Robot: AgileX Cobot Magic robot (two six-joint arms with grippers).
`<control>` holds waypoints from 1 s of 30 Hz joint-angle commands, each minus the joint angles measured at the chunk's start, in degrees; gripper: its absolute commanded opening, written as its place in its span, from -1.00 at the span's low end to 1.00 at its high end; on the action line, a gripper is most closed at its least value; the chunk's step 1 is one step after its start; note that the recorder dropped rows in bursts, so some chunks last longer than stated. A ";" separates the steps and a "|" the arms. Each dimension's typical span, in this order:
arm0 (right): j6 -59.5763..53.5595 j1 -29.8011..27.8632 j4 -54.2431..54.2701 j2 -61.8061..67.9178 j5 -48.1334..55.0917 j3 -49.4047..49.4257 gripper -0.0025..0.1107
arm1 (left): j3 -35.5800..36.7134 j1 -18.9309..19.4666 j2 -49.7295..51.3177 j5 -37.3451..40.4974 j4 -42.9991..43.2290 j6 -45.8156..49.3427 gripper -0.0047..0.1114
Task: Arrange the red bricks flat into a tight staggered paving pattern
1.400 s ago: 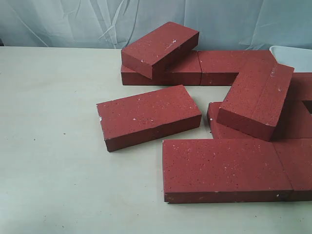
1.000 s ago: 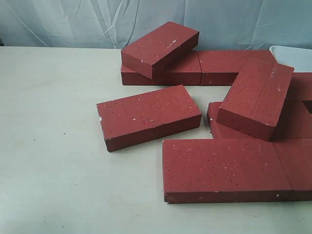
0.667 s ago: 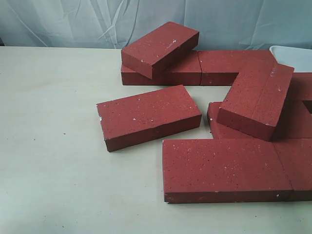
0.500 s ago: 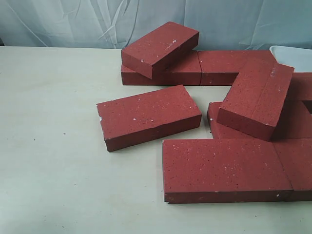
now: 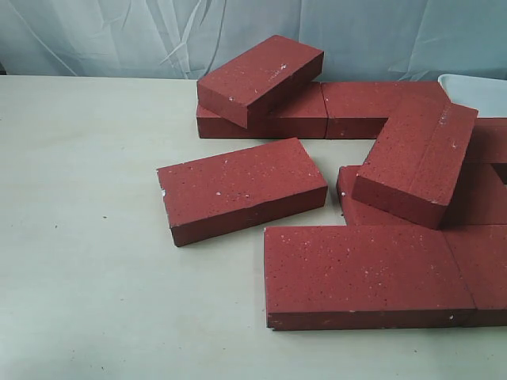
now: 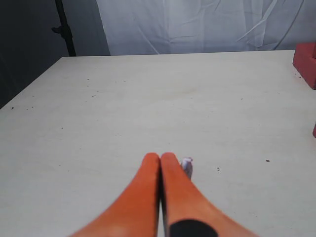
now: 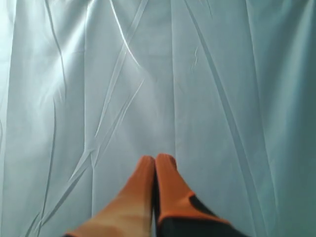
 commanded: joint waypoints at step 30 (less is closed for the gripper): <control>9.45 -0.39 2.45 2.45 8.30 -8.12 -0.97 | 0.08 0.05 -0.35 -0.72 0.09 0.01 -0.92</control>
